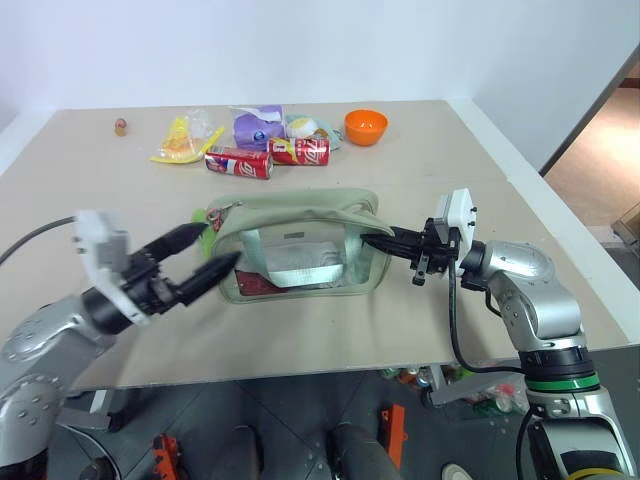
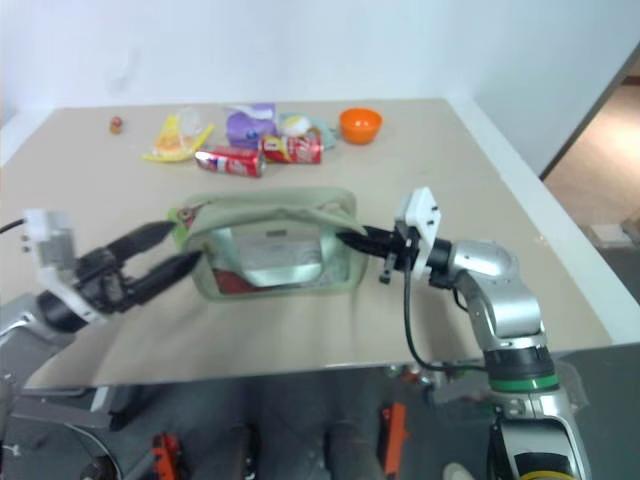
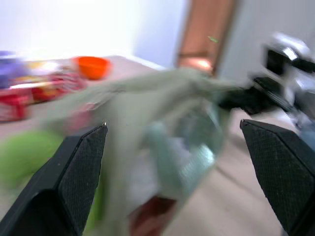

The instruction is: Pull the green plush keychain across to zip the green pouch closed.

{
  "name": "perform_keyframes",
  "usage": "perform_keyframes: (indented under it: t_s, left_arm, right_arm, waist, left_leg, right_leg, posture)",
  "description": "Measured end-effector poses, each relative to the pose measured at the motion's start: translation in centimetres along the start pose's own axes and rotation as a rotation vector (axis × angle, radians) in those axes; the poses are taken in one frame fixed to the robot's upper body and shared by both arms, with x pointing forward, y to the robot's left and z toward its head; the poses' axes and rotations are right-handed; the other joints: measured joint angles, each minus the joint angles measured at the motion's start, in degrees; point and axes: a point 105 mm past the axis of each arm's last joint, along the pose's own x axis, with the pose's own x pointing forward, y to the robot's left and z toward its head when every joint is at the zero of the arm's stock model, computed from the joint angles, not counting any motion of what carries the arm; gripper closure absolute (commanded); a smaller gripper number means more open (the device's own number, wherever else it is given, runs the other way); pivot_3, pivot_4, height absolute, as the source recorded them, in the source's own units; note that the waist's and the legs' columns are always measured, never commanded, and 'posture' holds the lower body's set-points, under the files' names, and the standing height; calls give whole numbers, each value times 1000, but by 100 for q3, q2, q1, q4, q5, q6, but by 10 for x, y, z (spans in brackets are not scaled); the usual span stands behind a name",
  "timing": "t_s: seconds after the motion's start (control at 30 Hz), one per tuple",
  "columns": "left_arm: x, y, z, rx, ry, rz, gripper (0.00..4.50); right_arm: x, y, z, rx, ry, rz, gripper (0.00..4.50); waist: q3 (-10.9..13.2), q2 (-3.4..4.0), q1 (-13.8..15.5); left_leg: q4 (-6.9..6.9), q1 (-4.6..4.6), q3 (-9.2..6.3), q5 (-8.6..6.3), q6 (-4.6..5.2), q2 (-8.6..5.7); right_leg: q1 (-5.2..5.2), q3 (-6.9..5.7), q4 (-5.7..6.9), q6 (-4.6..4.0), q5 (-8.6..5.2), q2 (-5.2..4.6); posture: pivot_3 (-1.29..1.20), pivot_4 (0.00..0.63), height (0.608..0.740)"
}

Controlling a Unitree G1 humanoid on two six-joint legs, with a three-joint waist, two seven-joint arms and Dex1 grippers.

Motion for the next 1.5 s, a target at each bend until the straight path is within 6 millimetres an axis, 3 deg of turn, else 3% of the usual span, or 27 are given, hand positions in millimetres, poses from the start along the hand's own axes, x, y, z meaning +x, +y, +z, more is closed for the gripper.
perform_keyframes:
  t_s: [0.13,0.27,0.47,1.2,1.23,1.5]
  left_arm:
    - [-11,9,15,48,-15,59,0]
    - [-17,27,3,90,38,132,0]
    - [-4,36,-23,54,44,145,0]
    - [17,49,-38,-82,16,126,0]
    - [17,51,-40,-88,21,131,546]
    - [25,54,-55,-133,45,123,3195]
  right_arm:
    - [0,0,0,0,1,4,4420]
    - [1,2,-1,-1,2,13,4420]
    - [1,2,1,-13,-2,15,4420]
    - [-4,2,-4,-28,29,16,4420]
    - [-4,2,-4,-30,29,16,4500]
    - [-5,1,-4,-40,34,7,4500]
  waist:
    - [-1,-1,2]
    - [-1,-1,-1]
    - [-2,-6,1]
    - [-3,-9,10]
    - [-3,-9,10]
    - [-3,-9,11]
  left_leg:
    - [3,9,6,4,-6,-1]
    - [2,18,14,5,-7,0]
    - [-2,15,17,4,-8,0]
    - [-4,12,12,4,-8,1]
    - [-3,12,12,4,-8,1]
    - [-3,11,11,4,-8,0]
  right_leg:
    - [5,3,0,-24,-5,-2]
    - [5,9,0,-30,-1,0]
    - [4,12,-1,-21,2,1]
    - [4,11,-1,-4,10,6]
    - [5,11,-1,-3,10,5]
    - [5,10,-2,-2,11,5]
  posture:
    - [0,150,740]
    - [0,150,740]
    - [0,150,740]
    - [0,150,740]
    - [0,150,740]
    - [0,150,740]
